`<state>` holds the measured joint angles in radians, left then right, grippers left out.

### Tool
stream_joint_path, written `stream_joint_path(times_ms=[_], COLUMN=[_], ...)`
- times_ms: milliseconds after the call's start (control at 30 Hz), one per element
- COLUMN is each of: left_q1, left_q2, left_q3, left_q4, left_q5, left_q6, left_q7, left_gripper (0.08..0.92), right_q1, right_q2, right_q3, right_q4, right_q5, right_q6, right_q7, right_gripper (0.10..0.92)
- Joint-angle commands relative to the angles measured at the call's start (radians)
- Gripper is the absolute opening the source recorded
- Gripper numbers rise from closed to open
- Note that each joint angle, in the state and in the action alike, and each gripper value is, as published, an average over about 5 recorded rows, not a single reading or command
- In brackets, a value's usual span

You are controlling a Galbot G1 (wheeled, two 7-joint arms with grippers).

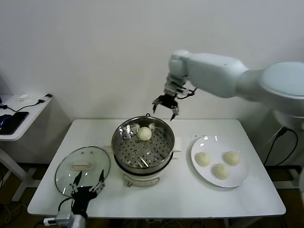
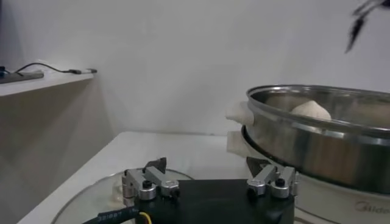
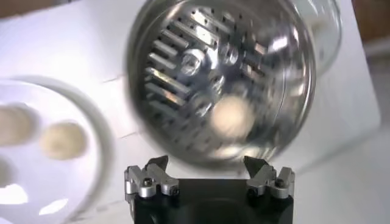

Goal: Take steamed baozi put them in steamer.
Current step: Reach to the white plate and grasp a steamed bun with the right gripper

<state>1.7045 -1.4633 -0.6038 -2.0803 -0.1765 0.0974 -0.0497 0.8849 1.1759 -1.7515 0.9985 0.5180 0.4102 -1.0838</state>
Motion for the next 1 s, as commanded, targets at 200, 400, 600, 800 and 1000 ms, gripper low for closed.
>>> stream_joint_path(times_ms=[200, 400, 600, 800, 1000], left_q1=[0.004, 0.012, 0.018, 0.019, 0.018], left_q2=[0.001, -0.004, -0.012, -0.014, -0.013], left_q3=[-0.011, -0.011, -0.009, -0.009, -0.012], left_q4=[-0.010, -0.005, -0.002, 0.003, 0.008], left_q5=[-0.002, 0.001, 0.004, 0.007, 0.007], left_q6=[-0.006, -0.005, -0.003, -0.001, 0.000], left_q7=[-0.001, -0.011, -0.016, -0.019, -0.020], left_gripper=[0.823, 0.823, 0.823, 0.823, 0.823], right_q1=[0.058, -0.165, -0.374, -0.473, -0.528], right_q2=[-0.465, -0.481, -0.434, -0.364, -0.312], right_q3=[-0.246, -0.109, 0.067, 0.171, 0.218], right_q4=[0.462, 0.391, 0.266, 0.184, 0.120], right_q5=[0.192, 0.123, 0.069, 0.055, 0.039], right_q6=[-0.605, -0.683, -0.705, -0.707, -0.704], right_q7=[0.180, 0.254, 0.284, 0.287, 0.286], right_gripper=[0.823, 0.823, 0.823, 0.823, 0.823])
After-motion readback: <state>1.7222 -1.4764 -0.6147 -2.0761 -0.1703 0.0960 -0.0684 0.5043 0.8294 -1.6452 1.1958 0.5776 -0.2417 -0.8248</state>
